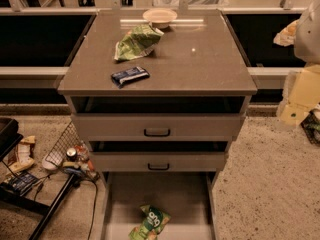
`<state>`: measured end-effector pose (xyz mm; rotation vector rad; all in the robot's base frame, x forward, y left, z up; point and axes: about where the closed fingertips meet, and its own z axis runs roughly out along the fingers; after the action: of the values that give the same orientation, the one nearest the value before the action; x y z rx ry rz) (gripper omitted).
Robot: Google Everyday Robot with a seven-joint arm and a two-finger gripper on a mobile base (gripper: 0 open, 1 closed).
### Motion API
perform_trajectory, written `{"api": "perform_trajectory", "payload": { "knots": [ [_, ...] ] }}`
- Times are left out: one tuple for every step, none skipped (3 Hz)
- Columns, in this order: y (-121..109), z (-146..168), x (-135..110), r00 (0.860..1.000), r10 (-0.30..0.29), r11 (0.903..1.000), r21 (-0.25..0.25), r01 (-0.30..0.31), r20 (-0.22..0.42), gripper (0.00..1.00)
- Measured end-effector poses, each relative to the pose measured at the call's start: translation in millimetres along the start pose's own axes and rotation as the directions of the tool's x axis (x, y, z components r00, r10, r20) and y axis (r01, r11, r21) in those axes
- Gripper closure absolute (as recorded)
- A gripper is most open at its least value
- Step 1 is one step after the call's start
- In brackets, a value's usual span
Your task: Pick green rice chip bag from bottom drawer and place on counter
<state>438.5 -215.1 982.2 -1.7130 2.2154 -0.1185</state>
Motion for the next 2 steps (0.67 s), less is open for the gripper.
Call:
{"api": "perform_trajectory", "payload": {
  "knots": [
    [0, 0, 0, 1.000, 0.000, 1.0000, 0.000, 0.000, 0.000, 0.00],
    [7, 14, 4, 1.000, 0.021, 0.9998, 0.004, -0.021, -0.004, 0.00]
  ]
}}
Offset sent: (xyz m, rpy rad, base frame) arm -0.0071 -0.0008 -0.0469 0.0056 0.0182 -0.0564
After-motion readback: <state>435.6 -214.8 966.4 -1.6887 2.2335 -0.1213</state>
